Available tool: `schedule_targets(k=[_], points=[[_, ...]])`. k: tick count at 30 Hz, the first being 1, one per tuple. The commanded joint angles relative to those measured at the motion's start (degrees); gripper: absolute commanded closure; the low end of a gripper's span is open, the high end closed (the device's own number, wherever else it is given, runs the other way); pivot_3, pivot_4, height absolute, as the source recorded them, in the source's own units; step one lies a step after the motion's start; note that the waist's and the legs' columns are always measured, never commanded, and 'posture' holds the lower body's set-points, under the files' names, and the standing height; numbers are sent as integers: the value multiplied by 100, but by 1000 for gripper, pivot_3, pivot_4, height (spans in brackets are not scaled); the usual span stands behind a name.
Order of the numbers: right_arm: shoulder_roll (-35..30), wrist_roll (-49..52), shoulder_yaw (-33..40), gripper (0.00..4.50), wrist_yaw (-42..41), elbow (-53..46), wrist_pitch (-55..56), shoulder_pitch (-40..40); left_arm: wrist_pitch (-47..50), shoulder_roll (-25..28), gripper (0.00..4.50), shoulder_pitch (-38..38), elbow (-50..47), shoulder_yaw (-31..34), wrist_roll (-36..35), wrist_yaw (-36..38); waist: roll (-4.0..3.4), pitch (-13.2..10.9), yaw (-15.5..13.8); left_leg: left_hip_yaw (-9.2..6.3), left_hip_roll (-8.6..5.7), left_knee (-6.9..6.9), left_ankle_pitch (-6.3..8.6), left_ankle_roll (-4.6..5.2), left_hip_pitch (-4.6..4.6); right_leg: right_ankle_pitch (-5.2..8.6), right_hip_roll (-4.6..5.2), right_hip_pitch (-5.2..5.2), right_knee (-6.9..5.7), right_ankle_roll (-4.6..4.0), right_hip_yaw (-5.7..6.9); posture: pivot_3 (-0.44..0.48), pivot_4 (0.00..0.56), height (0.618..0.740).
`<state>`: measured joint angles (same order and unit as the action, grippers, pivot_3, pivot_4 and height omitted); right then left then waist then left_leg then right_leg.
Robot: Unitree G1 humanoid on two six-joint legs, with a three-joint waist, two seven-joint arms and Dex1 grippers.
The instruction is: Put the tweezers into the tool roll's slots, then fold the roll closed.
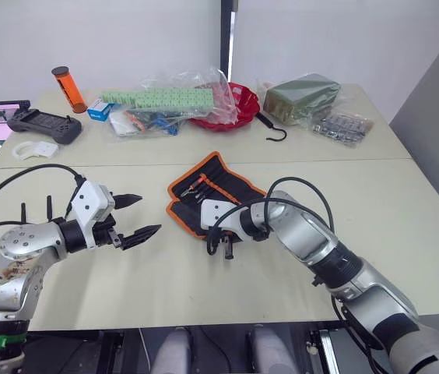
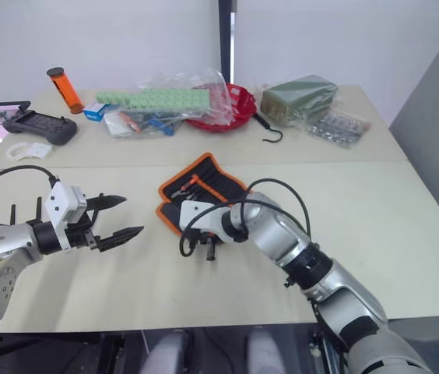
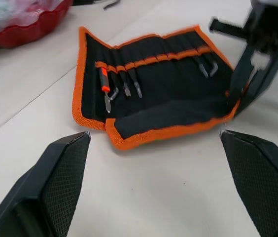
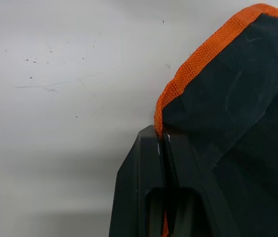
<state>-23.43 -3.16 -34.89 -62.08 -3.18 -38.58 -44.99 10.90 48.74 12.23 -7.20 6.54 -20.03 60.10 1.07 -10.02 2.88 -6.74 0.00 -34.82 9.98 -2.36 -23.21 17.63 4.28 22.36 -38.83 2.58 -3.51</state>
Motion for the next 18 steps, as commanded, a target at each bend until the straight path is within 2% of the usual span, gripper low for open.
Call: schedule_targets(k=[1,7,11,16,18], points=[[-37,152,122,4458,-104,-369,-101,-21,-1496,262,0,724,896,-586,865,629,1,-1,-37,1,-2,-3,0,0,1,0,0,-2,0,0,0,0,150,740],[20,125,142,4458,-5,-457,-246,-15,-3389,-54,0,2240,2919,-1415,1906,816,5,-2,-40,1,-3,-4,0,0,-8,0,0,3,-1,5,2,0,150,740],[84,133,194,4458,117,-514,-379,-4,-4304,-283,0,2735,3637,-1810,2395,772,5,-3,-16,1,-5,-4,0,1,-12,-3,2,8,-5,10,3,0,150,740],[72,203,236,4458,220,-617,-507,28,-4829,-554,0,3036,4091,-2049,2645,688,6,-3,-13,0,-5,-8,0,1,-16,-3,2,13,-12,10,3,0,150,740],[44,226,243,4500,255,-646,-531,45,-4985,-590,567,3131,4219,-2099,2750,616,7,-3,-16,-1,-5,-9,0,1,-16,-3,2,13,-14,11,3,0,150,740]])
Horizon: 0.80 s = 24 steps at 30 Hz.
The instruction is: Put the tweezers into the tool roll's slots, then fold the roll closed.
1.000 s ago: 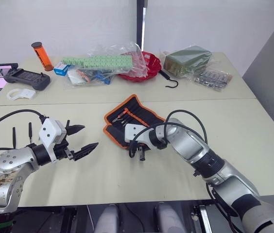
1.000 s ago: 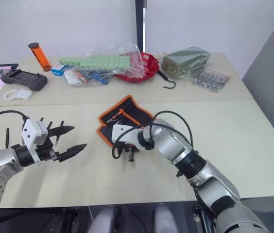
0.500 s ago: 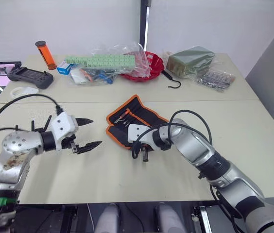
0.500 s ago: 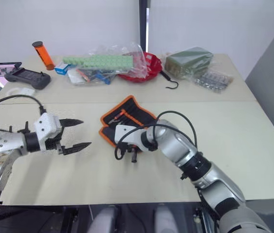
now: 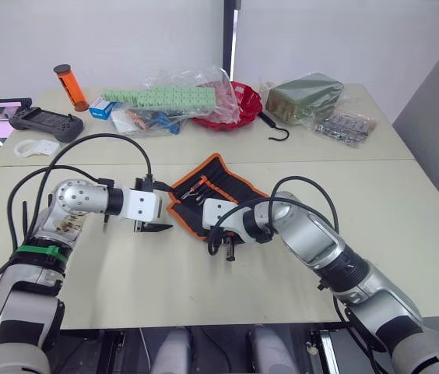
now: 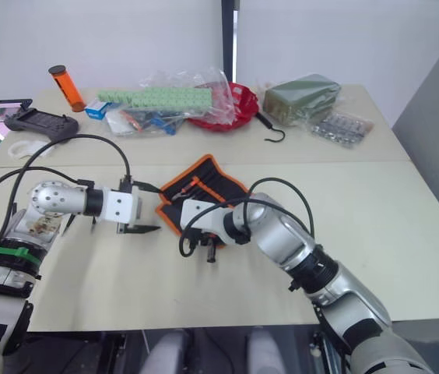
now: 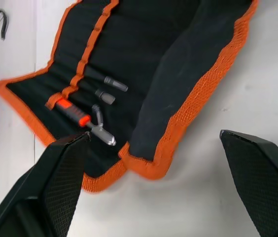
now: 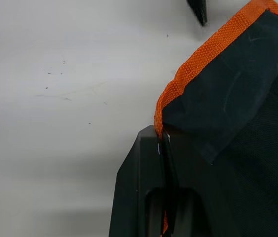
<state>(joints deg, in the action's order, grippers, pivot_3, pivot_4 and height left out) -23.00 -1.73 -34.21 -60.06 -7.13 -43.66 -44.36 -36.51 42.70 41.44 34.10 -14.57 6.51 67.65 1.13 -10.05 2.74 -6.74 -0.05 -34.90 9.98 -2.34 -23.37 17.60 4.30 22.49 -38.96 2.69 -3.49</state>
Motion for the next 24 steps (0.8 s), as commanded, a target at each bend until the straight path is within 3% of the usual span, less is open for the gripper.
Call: schedule_targets(k=[1,12,23,24], points=[[-8,101,179,4500,70,-261,-39,-14,-283,7,854,246,145,-1,121,-157,0,0,-1,-1,0,0,0,0,0,0,0,0,0,0,0,0,150,740],[14,355,84,4500,45,-263,37,230,-542,-5,4488,193,416,-258,468,-238,0,0,1,-2,-1,-3,0,0,0,0,0,-1,-3,3,0,0,150,740],[7,634,246,4500,-33,-304,-29,437,-504,109,4488,263,395,-392,534,-7,1,0,3,-3,-1,-5,0,0,1,-1,-1,-2,-3,3,1,0,150,740],[28,664,300,4212,13,-300,-4,449,-515,106,4500,279,415,-406,565,-28,1,0,3,-3,-1,-5,0,0,1,-1,0,-2,-3,3,1,0,150,740]])
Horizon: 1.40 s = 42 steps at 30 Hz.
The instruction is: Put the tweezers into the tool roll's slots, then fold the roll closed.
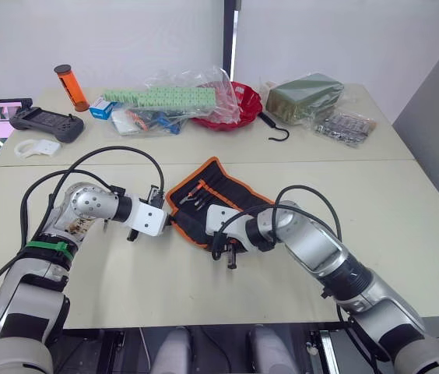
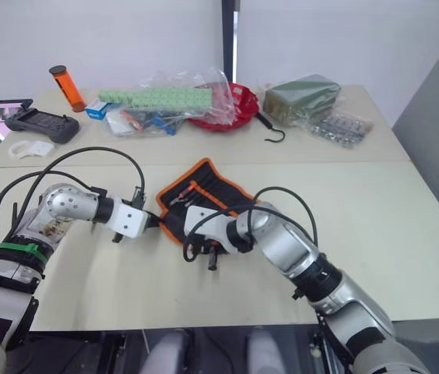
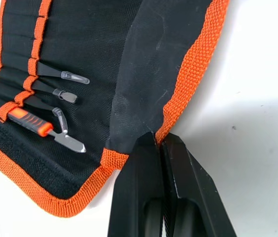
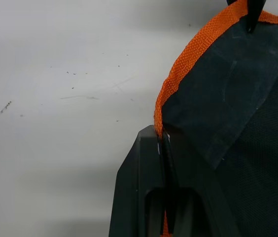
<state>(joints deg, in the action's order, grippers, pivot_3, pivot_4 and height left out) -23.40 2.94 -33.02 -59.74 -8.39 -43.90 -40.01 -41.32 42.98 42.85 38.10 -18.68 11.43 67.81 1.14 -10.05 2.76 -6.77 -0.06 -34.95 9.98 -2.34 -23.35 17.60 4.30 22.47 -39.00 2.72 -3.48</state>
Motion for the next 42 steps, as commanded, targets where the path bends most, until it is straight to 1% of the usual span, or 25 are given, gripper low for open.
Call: schedule_targets(k=[1,3,4,5,6,8,11,14,15,21,24,25,26,29,30,31,32,33,34,37,39,40,42], points=[[92,310,282,3908,-10,-190,-78,27,-42,74,4500,155,37,-13,123,-80,0,0,1,0,0,0,0,0,0,0,0,0,0,0,0,0,150,740],[82,648,543,3379,-114,-333,-323,63,-62,69,4500,167,55,-48,185,-103,0,0,0,0,0,0,0,0,0,0,0,-1,0,0,0,0,150,740],[59,1030,865,3067,-237,-480,-570,112,-67,56,4500,157,40,-64,202,-115,0,0,-1,0,0,-1,0,0,0,0,0,-1,0,0,0,0,150,740],[-5,1300,1119,2642,-331,-578,-693,148,-65,40,4500,149,23,-77,212,-127,0,0,-5,-1,0,-2,0,0,-2,0,0,-1,0,0,0,0,150,740],[-48,1419,1287,2317,-331,-597,-670,172,-59,26,4500,142,10,-84,220,-143,0,0,-8,-1,-1,-6,0,0,-3,-1,1,-3,0,2,0,0,150,740],[7,1612,1573,1618,-186,-539,-674,197,-60,18,4500,136,-7,-96,236,-161,1,0,-11,-2,-2,-9,0,0,0,-4,2,-9,1,6,0,0,150,740],[330,1876,1932,554,110,-311,-682,247,-62,15,4500,121,-51,-111,228,-161,0,0,-7,-2,0,-8,0,0,4,-3,-2,-10,1,6,0,0,150,740],[667,1657,1872,554,469,358,-328,223,-49,11,4500,128,-57,-105,237,-188,1,0,10,-2,1,-6,0,0,7,-4,-2,-10,-1,6,0,0,150,740],[739,1560,1823,768,555,550,-168,224,-43,10,4500,129,-57,-104,239,-197,1,0,9,-2,-1,-6,0,0,6,-4,-1,-9,-3,6,0,0,150,740],[1033,1217,1480,2857,710,1390,650,393,-15,50,4500,113,-55,-108,242,-231,1,0,5,-2,-4,-10,0,0,5,-4,1,-9,-4,7,0,0,150,740],[1109,1087,1347,3881,726,1654,856,478,39,75,4500,95,-55,-95,240,-236,0,0,8,-3,-3,-9,0,0,6,-4,0,-9,-7,7,0,0,150,740],[1094,994,1260,4226,724,1762,934,515,306,66,4500,56,-101,-61,133,-119,0,0,8,-3,-4,-9,0,0,6,-4,0,-9,-7,7,0,0,150,740],[1067,808,1151,4470,819,1967,1056,535,562,41,4500,-2,-189,5,-73,22,0,0,9,-3,-3,-10,0,0,5,-4,0,-9,-7,7,0,0,150,740],[1053,563,1016,4500,903,2416,1268,607,1019,130,3585,-184,-436,166,-597,470,1,2,34,-4,-3,-9,0,1,18,-4,-1,-18,-10,7,0,0,150,740],[1036,551,978,4500,854,2444,1269,630,1267,183,3326,-267,-532,306,-876,624,2,2,36,-4,-1,-9,0,1,20,-4,-2,-19,-10,7,0,0,150,740],[1026,545,954,4500,819,2457,1259,647,1536,235,2842,-338,-633,453,-1142,758,1,3,71,-7,-1,-10,0,1,22,-4,-4,-22,-10,8,0,0,150,740],[1000,518,901,4500,767,2452,1275,664,1895,308,2589,-418,-745,648,-1466,911,1,3,78,-6,-1,-9,-1,1,22,-4,-3,-22,-12,7,-1,0,150,740],[977,497,851,4500,714,2436,1284,679,2253,361,2243,-480,-855,842,-1763,1011,1,3,85,-7,-1,-10,-1,1,23,-4,-3,-22,-15,7,-1,0,150,740],[967,489,823,4500,680,2423,1284,689,2623,384,1860,-538,-973,1022,-2025,1052,1,3,86,-10,0,-9,0,1,22,-4,-6,-21,-17,7,-1,0,150,740],[943,491,772,4500,635,2372,1255,708,3624,373,903,-695,-1361,1505,-2672,1006,1,3,61,-24,-5,-14,0,1,20,-4,-6,-27,-19,8,0,0,150,740],[881,465,686,4500,564,2271,1217,725,4968,227,253,-691,-1736,1993,-3414,640,3,4,45,-26,-8,-16,0,1,22,-4,-4,-32,-18,8,0,0,150,740],[858,460,663,4500,543,2219,1193,733,5343,179,26,-693,-1889,2116,-3576,500,3,4,37,-26,-8,-17,0,1,21,-4,-4,-33,-17,8,0,0,150,740],[790,456,617,4500,495,2079,1136,746,5738,68,26,-793,-2239,2127,-3578,241,5,5,40,-30,-8,-19,0,1,20,-3,-5,-33,-18,9,1,0,150,740]])
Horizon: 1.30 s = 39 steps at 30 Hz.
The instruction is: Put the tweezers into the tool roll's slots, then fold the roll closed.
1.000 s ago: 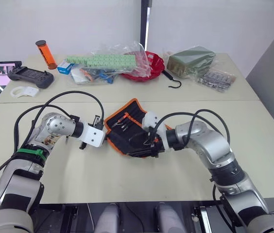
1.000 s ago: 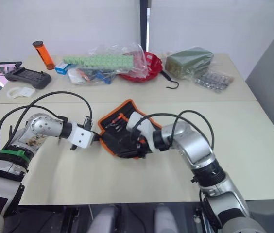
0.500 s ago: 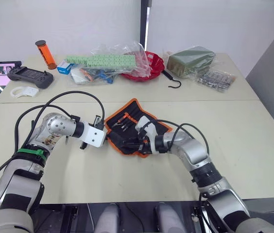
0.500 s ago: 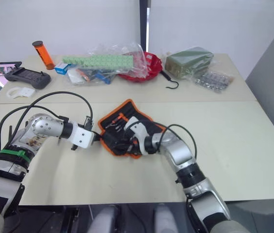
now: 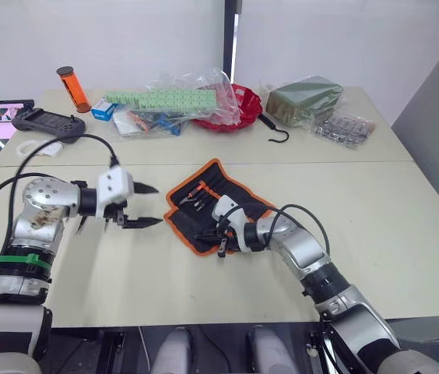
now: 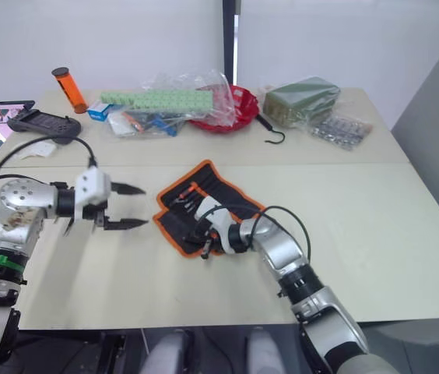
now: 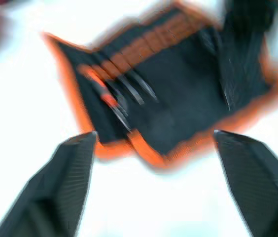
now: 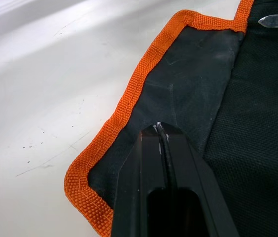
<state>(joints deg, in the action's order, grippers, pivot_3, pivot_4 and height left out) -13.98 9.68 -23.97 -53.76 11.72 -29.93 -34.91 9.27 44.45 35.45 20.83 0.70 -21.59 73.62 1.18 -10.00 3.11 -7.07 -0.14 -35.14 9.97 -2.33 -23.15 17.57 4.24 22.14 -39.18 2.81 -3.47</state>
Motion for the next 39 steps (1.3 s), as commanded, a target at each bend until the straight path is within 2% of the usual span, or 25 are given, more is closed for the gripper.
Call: schedule_targets(k=[1,8,12,16,22,27,39], points=[[-189,-219,-302,4500,-112,-7,-290,243,775,-175,26,-146,-683,110,-195,-501,-1,1,4,0,0,1,0,0,1,0,0,0,0,0,0,0,150,740],[-321,-232,-364,4500,-91,-238,-557,267,1473,-1045,26,-530,-1338,-380,280,-1666,1,4,-46,2,-2,-2,0,0,-2,-1,2,0,2,-2,-1,0,150,740],[-287,-255,-356,4500,10,-205,-613,219,1413,-1243,1170,-781,-1491,-623,608,-2004,2,5,-46,3,0,-2,0,0,-1,-2,1,0,5,-2,-1,0,150,740],[-272,-238,-377,4500,66,-207,-661,179,1258,-1443,2549,-1026,-1484,-731,760,-2217,1,6,-46,7,0,3,0,0,3,-2,3,0,5,-3,-2,0,150,740],[-286,-239,-390,4500,92,-195,-666,169,1034,-1539,4488,-1254,-1629,-817,870,-2230,7,12,-51,10,2,2,0,-1,5,-2,3,-1,8,-3,-2,0,150,740],[-245,-255,-422,4500,110,-136,-653,141,724,-1540,4488,-1334,-1250,-685,1079,-2517,8,14,-52,10,4,3,0,-1,8,-2,1,-2,8,-3,-2,0,150,740],[-324,-445,-692,4500,41,-10,-579,126,-158,-1534,4488,-1557,-170,247,1030,-3204,2,59,-50,22,6,12,0,-1,29,-1,7,-10,9,-2,-2,0,150,740]])
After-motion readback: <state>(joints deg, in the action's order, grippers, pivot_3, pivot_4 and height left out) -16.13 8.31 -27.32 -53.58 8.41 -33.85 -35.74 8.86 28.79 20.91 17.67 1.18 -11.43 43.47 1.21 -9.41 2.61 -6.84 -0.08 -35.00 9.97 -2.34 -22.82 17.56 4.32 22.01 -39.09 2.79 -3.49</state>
